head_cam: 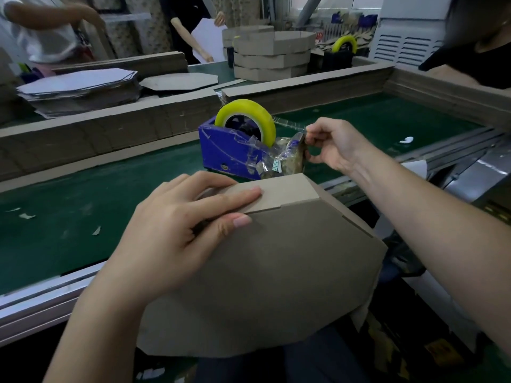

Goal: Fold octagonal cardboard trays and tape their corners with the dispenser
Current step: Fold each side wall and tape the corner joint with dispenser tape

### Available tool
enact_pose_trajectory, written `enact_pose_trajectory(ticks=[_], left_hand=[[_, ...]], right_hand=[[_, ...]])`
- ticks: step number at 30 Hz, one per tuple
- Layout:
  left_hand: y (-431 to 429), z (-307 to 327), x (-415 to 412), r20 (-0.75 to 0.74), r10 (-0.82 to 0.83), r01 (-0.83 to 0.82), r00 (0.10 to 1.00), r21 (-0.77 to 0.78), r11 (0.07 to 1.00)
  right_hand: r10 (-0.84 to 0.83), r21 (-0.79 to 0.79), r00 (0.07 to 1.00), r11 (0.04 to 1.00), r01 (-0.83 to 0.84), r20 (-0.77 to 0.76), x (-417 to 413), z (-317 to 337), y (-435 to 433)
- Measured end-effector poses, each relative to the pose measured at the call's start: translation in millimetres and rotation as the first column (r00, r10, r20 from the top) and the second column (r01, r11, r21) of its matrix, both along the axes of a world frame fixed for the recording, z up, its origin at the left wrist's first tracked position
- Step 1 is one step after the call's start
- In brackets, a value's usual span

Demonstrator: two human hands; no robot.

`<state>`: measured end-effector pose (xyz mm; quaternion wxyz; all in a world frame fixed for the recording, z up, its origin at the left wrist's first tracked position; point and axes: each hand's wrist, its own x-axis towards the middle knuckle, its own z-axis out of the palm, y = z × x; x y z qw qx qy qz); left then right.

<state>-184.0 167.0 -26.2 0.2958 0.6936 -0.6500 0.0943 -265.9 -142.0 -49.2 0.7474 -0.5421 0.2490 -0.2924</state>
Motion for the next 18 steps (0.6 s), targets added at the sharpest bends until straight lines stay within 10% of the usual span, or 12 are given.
enact_pose_trajectory(ticks=[10, 18], left_hand=[[0, -1, 2, 0.008, 0.006, -0.006, 1.000, 0.000, 1.000], [1, 1, 0, 0.011, 0.018, -0.018, 1.000, 0.002, 1.000]], right_hand=[[-0.023, 0.013, 0.999, 1.000, 0.023, 0.030, 3, -11, 1], [0.197, -0.481, 0.960, 0.834, -0.271, -0.198, -10, -9, -8]])
